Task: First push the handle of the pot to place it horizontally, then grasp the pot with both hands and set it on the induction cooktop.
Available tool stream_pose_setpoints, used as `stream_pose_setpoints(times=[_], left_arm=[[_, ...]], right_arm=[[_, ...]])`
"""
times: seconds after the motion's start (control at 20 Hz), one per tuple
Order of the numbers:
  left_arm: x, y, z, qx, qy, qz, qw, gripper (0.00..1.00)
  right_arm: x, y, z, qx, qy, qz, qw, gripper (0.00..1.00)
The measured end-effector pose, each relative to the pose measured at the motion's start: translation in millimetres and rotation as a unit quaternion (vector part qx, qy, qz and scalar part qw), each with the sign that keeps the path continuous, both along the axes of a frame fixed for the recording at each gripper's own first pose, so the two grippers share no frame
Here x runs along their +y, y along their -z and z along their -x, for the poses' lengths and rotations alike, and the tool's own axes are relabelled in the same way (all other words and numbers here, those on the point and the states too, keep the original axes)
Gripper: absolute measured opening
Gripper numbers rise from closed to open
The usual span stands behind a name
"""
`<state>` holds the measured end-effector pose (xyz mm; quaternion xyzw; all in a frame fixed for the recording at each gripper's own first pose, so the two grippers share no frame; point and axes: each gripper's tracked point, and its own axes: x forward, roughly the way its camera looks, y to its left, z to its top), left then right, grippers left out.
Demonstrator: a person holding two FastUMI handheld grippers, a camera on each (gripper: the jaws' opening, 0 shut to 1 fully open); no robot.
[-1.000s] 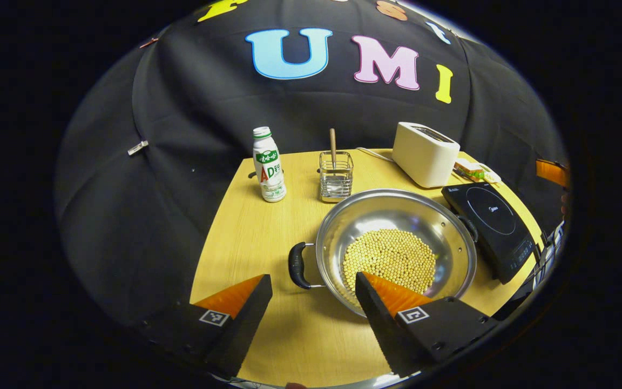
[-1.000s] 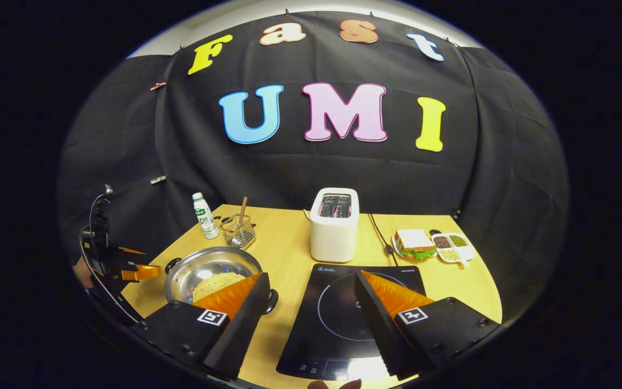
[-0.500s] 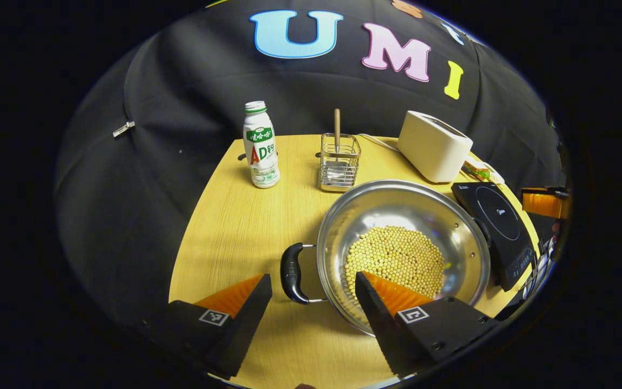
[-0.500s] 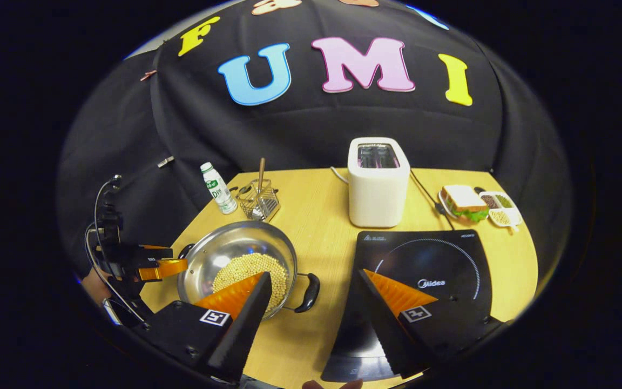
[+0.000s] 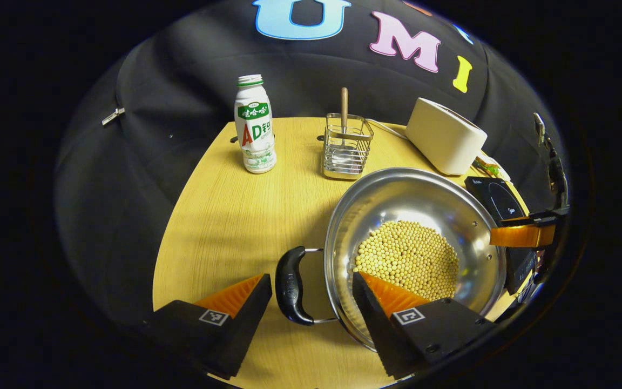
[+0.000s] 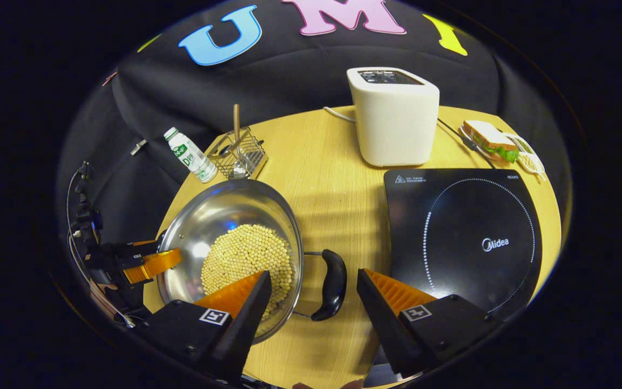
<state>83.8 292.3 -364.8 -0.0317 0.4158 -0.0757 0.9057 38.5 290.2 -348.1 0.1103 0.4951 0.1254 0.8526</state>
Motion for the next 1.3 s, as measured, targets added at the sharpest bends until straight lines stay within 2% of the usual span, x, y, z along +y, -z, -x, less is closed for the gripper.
stream_pose_setpoints(times=[0.15,0.2,0.25,0.3,0.35,0.4,0.45,0.5,0.7,0.75,0.85,1.3], left_arm=[[-3,6,-4,0.008,0.005,0.003,1.0,0.9],[-5,8,-3,0.012,0.007,0.006,1.0,0.86],[-5,10,-2,0.017,0.006,0.006,1.0,0.84],[-3,14,-3,0.024,0.002,0.004,1.0,0.79],[-2,17,-1,0.03,-0.001,0.002,1.0,0.77],[-2,16,0,0.029,-0.003,0.005,1.0,0.69],[-3,16,1,0.029,-0.003,0.005,1.0,0.7],[-3,16,1,0.026,-0.007,0.005,1.0,0.68],[-4,13,3,0.028,-0.019,0.004,0.999,0.6],[-5,12,7,0.029,-0.023,0.006,0.999,0.59],[-7,6,12,0.026,-0.029,0.009,0.999,0.56],[-38,-39,29,0.022,-0.03,0.006,0.999,0.56]], right_arm=[[6,11,-2,0.014,0.004,0.0,1.0,0.97],[7,14,-2,0.018,0.006,0.002,1.0,0.95],[5,20,-3,0.022,0.009,0.01,1.0,0.86],[1,24,-3,0.027,0.01,0.021,0.999,0.82],[0,28,-3,0.032,0.012,0.019,0.999,0.71],[2,31,2,0.038,0.015,0.014,0.999,0.64],[3,32,-2,0.041,0.017,0.011,0.999,0.6],[1,30,-5,0.04,0.019,0.012,0.999,0.64],[2,31,-1,0.032,0.014,0.021,0.999,0.57],[0,28,1,0.033,0.009,0.023,0.999,0.52],[-1,26,5,0.033,0.0,0.024,0.999,0.52],[-33,-17,7,0.015,-0.017,0.029,0.999,0.52]])
